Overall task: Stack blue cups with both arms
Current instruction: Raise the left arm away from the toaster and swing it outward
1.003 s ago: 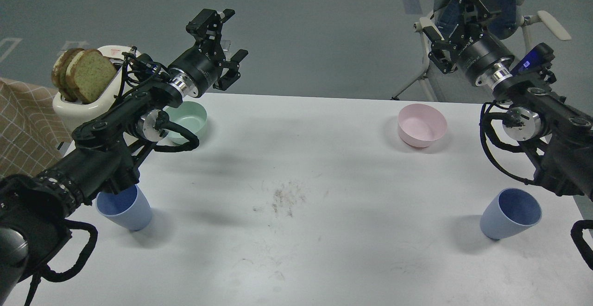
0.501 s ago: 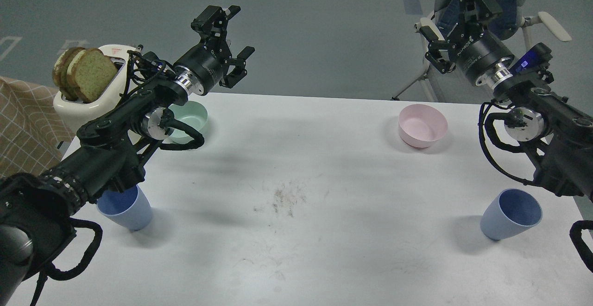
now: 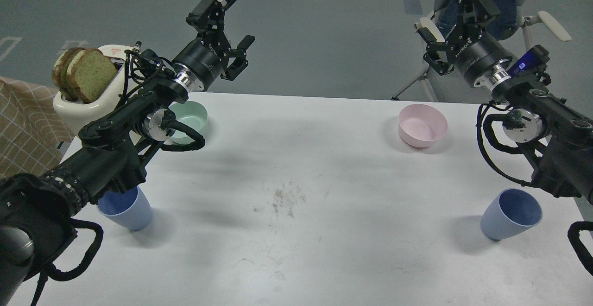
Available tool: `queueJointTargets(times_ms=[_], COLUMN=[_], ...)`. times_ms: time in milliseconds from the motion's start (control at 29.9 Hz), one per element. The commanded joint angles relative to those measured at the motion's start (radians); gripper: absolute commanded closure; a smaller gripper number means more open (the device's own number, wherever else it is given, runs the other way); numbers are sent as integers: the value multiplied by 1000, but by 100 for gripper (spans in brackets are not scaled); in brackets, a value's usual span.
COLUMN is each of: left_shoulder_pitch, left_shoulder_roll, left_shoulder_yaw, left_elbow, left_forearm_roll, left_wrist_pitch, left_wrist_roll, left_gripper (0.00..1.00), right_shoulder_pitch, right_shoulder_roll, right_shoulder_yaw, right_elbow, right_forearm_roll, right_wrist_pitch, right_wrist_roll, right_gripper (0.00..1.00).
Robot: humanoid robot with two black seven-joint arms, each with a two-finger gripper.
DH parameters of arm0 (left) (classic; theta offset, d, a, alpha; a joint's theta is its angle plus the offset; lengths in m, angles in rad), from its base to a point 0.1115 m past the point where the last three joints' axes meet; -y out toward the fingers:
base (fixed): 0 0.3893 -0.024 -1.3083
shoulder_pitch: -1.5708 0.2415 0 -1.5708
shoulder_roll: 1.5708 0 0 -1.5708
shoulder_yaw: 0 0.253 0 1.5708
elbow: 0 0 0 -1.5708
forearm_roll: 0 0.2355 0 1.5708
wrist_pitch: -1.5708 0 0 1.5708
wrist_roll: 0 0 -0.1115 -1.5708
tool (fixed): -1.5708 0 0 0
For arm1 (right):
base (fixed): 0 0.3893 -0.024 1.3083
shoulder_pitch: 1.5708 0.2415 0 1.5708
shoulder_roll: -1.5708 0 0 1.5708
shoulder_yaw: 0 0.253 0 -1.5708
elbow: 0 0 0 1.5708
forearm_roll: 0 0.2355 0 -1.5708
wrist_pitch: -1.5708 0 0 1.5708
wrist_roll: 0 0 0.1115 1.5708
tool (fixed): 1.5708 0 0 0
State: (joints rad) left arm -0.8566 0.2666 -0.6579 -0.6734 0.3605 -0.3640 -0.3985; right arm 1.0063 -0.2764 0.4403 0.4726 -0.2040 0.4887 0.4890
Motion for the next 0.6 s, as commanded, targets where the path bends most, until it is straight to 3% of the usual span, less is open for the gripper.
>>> queueJointTargets(times_ms=[0, 568], left_shoulder_pitch=[-2, -7], left_shoulder_roll=[-1, 0], left_shoulder_yaw=[1, 8], left_elbow=[0, -5], left_forearm_roll=[0, 12], left_wrist_pitch=[-1, -18], left_wrist_roll=[0, 3], left_gripper=[2, 2], right_shoulder_pitch=[0, 3], right_shoulder_roll=[-1, 0], right_shoulder_yaw=[0, 0], right_elbow=[0, -2], right_forearm_roll=[0, -2], right_wrist_pitch=[0, 0], right_wrist_roll=[0, 0], right_gripper=[0, 0])
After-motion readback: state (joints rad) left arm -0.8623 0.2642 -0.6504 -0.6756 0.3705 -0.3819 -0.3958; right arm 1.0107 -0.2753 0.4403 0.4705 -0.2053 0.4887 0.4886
